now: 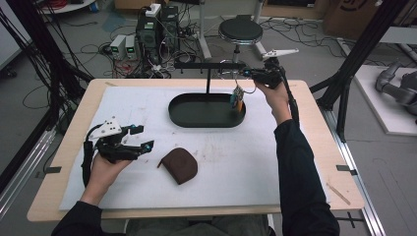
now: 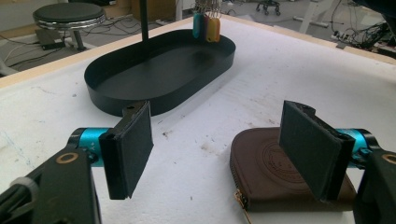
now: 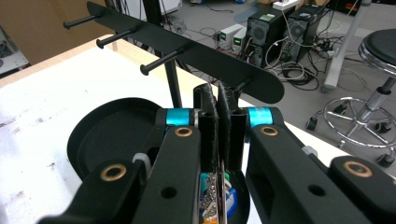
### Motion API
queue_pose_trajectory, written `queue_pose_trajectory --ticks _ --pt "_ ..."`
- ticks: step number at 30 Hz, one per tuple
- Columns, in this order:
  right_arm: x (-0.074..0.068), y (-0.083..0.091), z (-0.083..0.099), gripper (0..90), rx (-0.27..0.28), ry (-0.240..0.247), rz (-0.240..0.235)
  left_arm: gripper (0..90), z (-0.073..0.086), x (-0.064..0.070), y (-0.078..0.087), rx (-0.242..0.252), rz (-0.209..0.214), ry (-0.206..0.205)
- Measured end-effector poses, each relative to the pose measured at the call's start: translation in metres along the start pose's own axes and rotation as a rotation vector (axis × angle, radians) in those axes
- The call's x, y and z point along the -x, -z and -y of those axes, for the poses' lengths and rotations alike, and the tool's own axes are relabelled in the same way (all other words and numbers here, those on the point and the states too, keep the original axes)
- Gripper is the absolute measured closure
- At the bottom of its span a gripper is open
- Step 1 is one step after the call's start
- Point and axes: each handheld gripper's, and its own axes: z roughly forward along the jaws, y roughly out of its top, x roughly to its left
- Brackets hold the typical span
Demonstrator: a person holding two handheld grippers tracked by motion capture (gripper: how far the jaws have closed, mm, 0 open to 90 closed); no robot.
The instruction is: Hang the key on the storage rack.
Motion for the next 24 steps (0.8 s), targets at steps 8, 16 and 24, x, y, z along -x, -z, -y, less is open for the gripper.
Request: queue_pose_trajectory --ticks 8,16,24 --pt "0.0001 -0.0032 0.0006 87.5 -0.001 0.004 -0.001 26.2 0.0012 0.0003 0.0003 -0.005 -0.003 -0.002" --pt "0.0014 -0.0045 0.0015 87.0 -0.001 0.006 -0.004 26.2 0.0012 0.0011 0.0001 -0.002 -0.001 -0.005" --pt "0.0028 -0.0015 0.0006 85.9 0.019 0.011 0.022 26.2 0.0013 0.0022 -0.0007 -0.002 0.003 -0.003"
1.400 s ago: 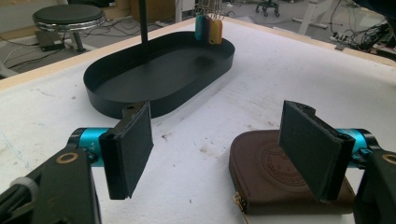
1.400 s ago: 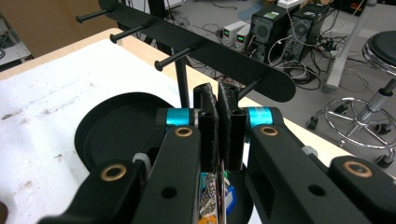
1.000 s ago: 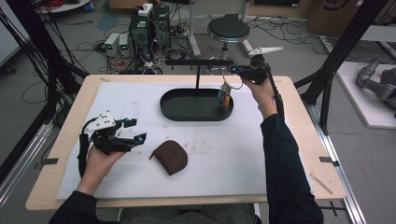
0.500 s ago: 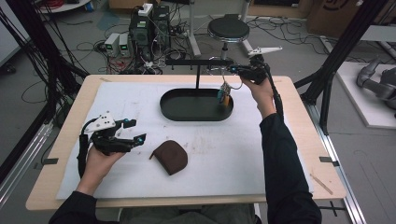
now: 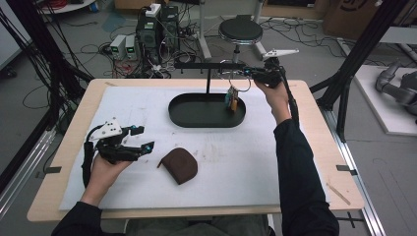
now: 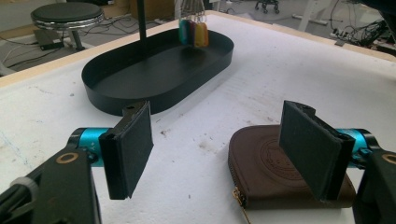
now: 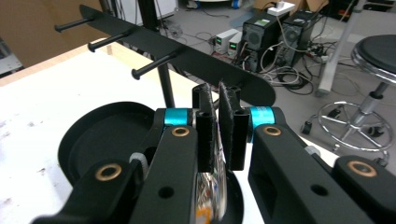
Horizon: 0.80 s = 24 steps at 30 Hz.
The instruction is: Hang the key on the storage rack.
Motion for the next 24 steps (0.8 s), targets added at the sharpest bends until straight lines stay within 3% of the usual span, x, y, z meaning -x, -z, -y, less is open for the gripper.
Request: queue_pose_trajectory --ticks 6,14,24 --pt "0.000 0.003 0.000 77.9 -0.022 0.006 0.046 26.2 0.000 0.000 0.000 -0.003 0.001 -0.007" --pt "-0.011 0.013 -0.004 62.1 -0.059 0.078 0.082 26.2 -0.001 -0.002 0.001 0.003 0.000 -0.005" --pt "-0.023 0.046 -0.004 47.3 -0.051 0.056 0.057 26.2 -0.003 -0.004 -0.002 0.004 0.013 -0.008"
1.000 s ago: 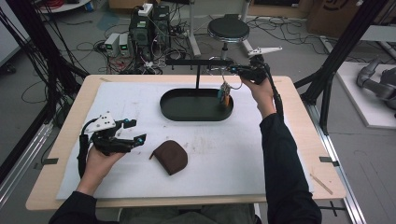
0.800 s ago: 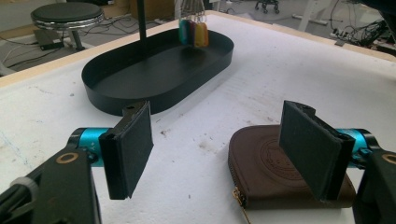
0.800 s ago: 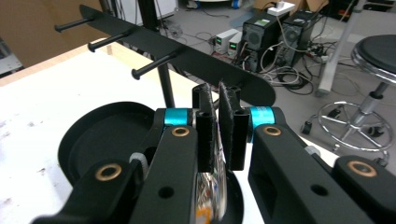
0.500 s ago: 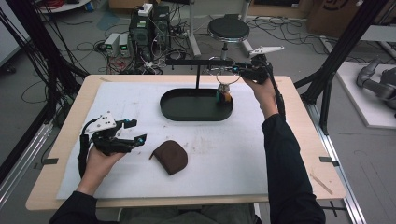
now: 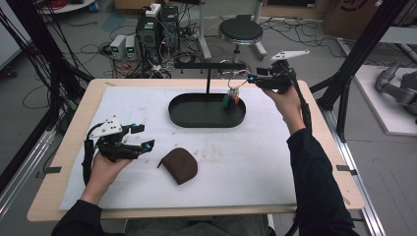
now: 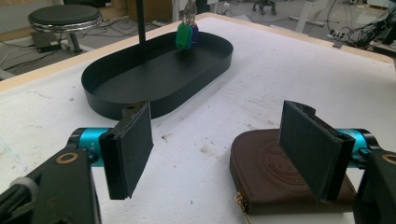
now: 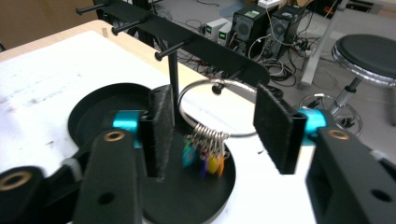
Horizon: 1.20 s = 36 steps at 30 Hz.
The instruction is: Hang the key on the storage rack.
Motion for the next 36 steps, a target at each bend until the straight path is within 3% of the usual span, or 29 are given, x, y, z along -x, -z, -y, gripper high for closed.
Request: queue_pose_trajectory --ticks 4,6,9,12,14,29,36 --pt "-0.002 0.014 0.011 45.4 0.020 -0.010 0.009 26.2 -0.001 0.001 0.000 0.001 0.003 -0.007" --pt "-0.005 0.019 0.015 41.5 -0.003 -0.022 0.017 26.1 -0.002 0.001 -0.001 0.003 0.004 -0.005" --pt "-0.011 0.028 0.025 42.3 0.029 -0.019 0.014 25.4 -0.003 0.001 0.000 0.013 0.009 0.000" --pt "-0.016 0.033 0.034 40.3 0.022 -0.026 0.008 24.3 -0.003 0.001 0.000 0.015 0.004 -0.001" --pt "-0.019 0.038 0.040 40.7 0.051 -0.024 0.004 24.3 -0.003 0.001 0.000 0.013 -0.002 -0.002" --pt "-0.038 0.070 0.086 35.9 0.103 -0.025 0.001 24.0 -0.003 -0.001 0.007 0.021 -0.024 0.014" --pt "-0.048 0.077 0.116 33.5 0.092 -0.051 0.006 23.3 -0.003 0.000 0.007 0.021 -0.022 0.010"
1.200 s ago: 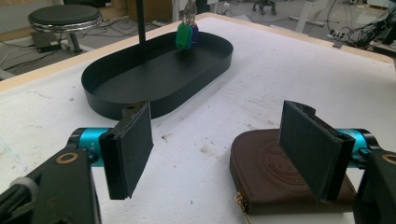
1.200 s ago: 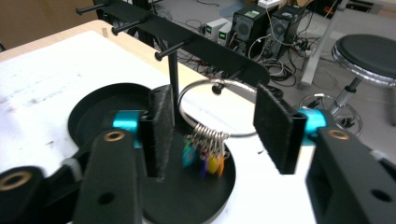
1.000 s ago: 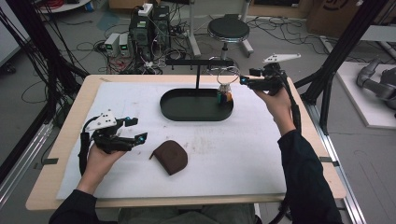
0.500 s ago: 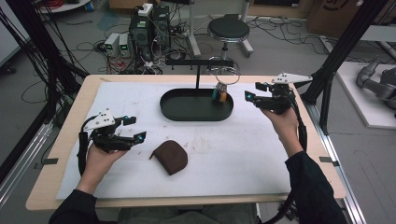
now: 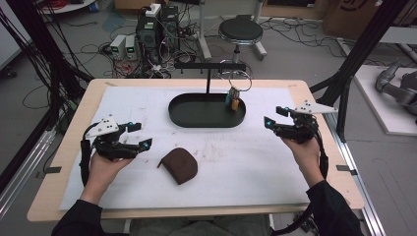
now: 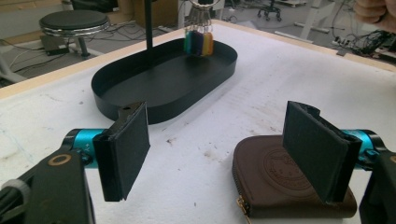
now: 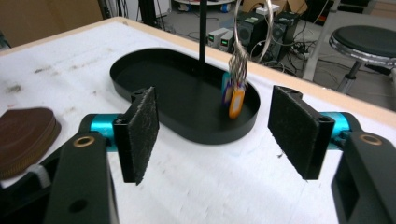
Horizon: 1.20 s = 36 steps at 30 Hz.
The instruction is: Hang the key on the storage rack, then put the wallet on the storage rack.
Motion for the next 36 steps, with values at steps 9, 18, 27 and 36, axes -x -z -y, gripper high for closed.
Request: queue_pose_trajectory --ticks 9,18,27,36 --pt "-0.013 0.008 0.042 31.0 0.027 -0.039 0.045 23.3 0.004 0.002 0.004 -0.002 -0.015 0.006" --pt "-0.010 0.009 0.053 30.1 0.038 -0.066 0.101 23.3 0.007 0.002 0.007 -0.002 -0.027 0.009" --pt "-0.011 0.010 0.056 30.0 0.030 -0.056 0.108 23.3 0.008 0.000 0.003 -0.011 -0.023 0.015" --pt "-0.009 0.015 0.057 30.1 0.036 -0.038 0.139 23.9 0.007 0.002 -0.003 -0.010 -0.017 0.045"
